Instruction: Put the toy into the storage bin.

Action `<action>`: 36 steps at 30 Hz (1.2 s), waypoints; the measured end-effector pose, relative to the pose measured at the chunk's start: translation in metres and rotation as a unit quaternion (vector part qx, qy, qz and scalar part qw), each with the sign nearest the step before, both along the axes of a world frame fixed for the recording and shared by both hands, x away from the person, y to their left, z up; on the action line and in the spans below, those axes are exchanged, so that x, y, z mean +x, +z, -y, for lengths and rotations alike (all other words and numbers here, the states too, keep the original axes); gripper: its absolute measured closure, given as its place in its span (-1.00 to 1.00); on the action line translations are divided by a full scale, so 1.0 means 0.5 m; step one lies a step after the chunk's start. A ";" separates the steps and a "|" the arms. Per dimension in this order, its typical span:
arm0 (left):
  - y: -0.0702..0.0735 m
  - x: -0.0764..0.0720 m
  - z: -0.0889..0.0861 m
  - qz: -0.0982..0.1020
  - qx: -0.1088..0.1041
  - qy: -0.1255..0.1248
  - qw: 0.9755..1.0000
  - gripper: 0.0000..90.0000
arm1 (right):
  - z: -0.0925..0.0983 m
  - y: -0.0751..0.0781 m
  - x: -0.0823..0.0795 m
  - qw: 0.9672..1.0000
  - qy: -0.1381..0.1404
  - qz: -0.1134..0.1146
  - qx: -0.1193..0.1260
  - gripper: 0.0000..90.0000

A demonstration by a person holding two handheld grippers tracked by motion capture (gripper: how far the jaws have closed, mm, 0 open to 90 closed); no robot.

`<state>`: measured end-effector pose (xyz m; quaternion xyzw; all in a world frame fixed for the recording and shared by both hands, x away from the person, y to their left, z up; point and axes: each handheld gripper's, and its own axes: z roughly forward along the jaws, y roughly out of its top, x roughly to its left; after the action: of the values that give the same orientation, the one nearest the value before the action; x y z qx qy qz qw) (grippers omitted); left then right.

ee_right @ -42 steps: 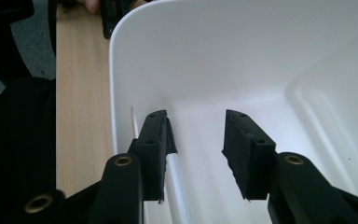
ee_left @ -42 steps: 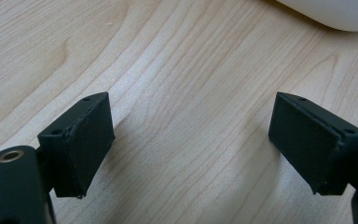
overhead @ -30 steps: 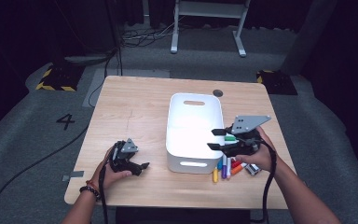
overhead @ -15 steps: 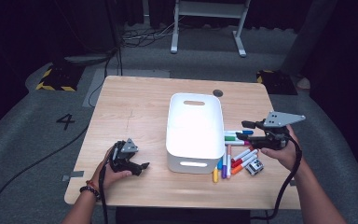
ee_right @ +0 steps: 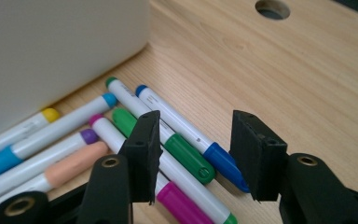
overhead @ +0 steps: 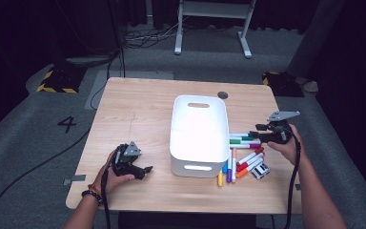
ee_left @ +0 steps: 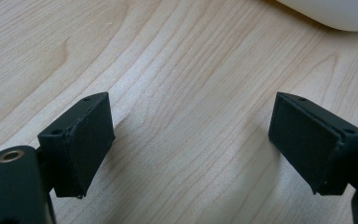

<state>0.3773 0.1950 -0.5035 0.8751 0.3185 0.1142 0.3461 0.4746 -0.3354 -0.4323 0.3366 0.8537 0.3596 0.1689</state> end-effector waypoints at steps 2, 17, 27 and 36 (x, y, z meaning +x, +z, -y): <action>0.000 0.000 0.000 0.001 0.001 0.000 1.000 -0.68 | 0.000 -0.017 0.018 1.000 -0.006 -0.007 -0.016 0.18; 0.000 0.000 0.000 -0.001 -0.001 0.000 1.000 -0.68 | 0.000 -0.075 0.073 0.999 -0.013 -0.042 -0.026 0.19; -0.001 0.000 0.000 -0.003 -0.003 0.000 1.000 -0.68 | 0.010 -0.092 0.092 0.997 -0.032 -0.053 -0.036 0.24; -0.001 0.000 0.000 -0.002 -0.003 0.000 1.000 -0.68 | 0.011 -0.102 0.095 0.997 -0.028 -0.055 -0.045 0.47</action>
<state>0.3771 0.1948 -0.5038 0.8742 0.3197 0.1115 0.3482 0.5223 -0.3412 -0.4833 0.3719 0.8673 0.2967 0.1465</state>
